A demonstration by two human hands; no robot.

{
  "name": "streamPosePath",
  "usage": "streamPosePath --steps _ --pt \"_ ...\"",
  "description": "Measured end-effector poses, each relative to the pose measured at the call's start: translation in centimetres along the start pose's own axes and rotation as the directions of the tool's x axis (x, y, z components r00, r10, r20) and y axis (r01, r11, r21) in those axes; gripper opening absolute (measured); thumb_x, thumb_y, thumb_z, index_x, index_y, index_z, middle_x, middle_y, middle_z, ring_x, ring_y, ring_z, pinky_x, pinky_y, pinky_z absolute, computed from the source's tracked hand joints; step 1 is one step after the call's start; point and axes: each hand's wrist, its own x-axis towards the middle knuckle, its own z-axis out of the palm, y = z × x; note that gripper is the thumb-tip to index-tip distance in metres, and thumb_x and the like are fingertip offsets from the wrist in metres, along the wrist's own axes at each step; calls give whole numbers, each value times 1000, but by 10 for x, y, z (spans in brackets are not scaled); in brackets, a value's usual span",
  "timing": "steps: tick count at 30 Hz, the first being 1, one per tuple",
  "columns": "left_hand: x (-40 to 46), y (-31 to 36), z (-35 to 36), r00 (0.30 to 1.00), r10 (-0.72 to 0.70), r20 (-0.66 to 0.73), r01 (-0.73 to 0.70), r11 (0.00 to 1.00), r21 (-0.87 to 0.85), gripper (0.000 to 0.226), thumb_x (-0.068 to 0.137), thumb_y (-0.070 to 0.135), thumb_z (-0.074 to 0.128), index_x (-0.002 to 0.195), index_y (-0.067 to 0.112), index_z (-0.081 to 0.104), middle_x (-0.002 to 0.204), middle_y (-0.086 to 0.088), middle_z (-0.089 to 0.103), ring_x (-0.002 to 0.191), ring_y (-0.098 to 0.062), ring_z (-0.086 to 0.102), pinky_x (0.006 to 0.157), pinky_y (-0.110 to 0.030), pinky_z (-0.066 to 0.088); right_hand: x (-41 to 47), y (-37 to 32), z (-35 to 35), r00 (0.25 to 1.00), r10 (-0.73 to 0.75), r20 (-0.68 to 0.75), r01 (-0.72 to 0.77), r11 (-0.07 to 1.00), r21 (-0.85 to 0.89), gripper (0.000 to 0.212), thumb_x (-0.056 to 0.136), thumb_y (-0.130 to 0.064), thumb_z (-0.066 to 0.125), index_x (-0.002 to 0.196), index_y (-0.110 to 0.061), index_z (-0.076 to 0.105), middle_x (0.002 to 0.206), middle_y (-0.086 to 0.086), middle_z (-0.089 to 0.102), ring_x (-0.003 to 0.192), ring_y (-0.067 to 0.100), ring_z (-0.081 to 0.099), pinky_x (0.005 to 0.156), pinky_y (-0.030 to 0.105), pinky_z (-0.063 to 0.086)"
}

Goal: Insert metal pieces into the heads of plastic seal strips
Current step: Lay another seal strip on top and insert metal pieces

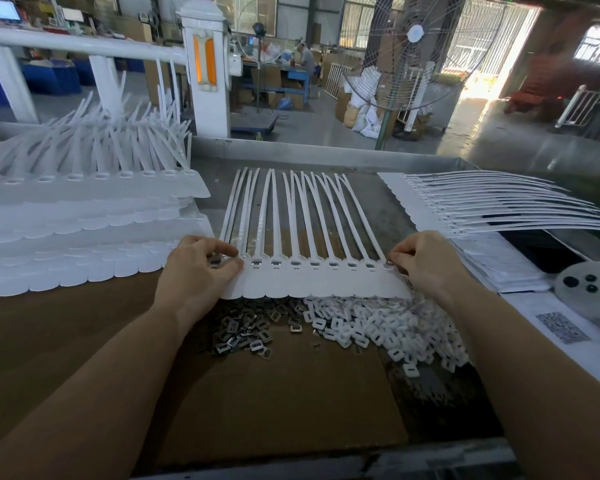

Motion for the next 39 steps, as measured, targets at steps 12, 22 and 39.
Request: streamPosePath --steps 12,22,39 --pt "0 1 0 1000 -9 2 9 1000 1 13 83 30 69 95 25 67 108 5 45 93 -8 48 84 -22 35 0 -1 -2 999 -43 -14 43 999 21 12 84 -5 63 81 -4 74 73 4 66 71 24 61 72 43 55" --pt "-1 2 -1 1000 -1 7 1 1000 8 15 84 29 67 98 23 67 106 4 45 90 -8 48 83 -21 35 -42 -41 18 959 -221 -179 247 958 142 14 88 -12 60 93 -13 73 89 -4 67 78 8 59 76 22 48" --pt "2 -4 3 998 -8 -55 5 999 -53 22 94 12 51 89 29 63 100 7 46 77 -2 46 63 -7 31 -82 -49 58 804 -493 -331 546 833 86 7 82 -1 65 85 -4 71 84 3 61 78 17 58 72 34 53"
